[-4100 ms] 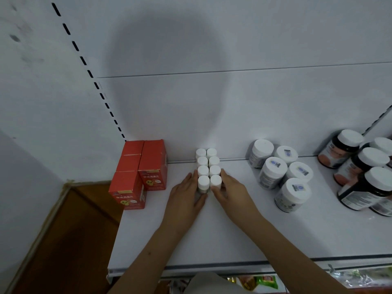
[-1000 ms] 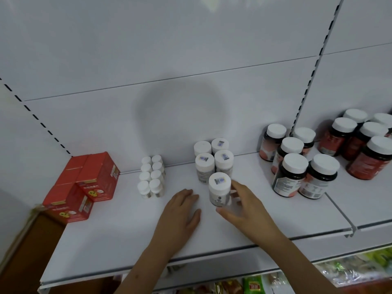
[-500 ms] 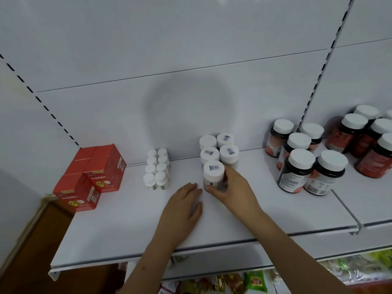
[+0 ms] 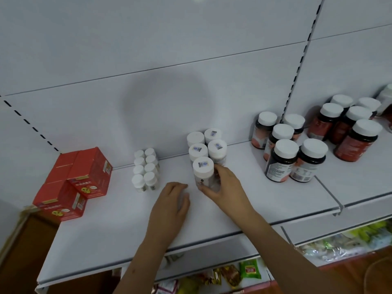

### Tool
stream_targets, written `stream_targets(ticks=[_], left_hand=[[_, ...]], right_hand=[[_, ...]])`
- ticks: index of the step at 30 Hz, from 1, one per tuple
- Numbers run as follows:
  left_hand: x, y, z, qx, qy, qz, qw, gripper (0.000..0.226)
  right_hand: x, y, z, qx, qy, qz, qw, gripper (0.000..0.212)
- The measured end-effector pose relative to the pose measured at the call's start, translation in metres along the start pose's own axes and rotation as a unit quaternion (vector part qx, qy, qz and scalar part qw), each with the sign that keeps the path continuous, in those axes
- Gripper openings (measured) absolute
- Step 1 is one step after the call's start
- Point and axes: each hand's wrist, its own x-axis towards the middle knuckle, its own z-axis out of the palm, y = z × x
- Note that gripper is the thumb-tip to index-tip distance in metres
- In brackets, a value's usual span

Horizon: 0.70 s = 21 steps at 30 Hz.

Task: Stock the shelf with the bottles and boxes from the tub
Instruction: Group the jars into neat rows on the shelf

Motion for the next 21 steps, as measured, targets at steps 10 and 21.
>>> stream_targets(ticks=[10, 21], left_hand=[[0.011, 0.067, -0.018, -0.150, 0.038, 0.062, 0.986, 0.019], [0.129, 0.196, 0.037, -0.188, -0.054, 0.073, 0.978, 0.015]], right_hand=[[-0.048, -0.038, -0.118, -0.014, 0.138, 0.047, 0.989, 0.030], [-0.009, -0.008, -0.245, -0.025, 0.234, 0.076, 0.969, 0.020]])
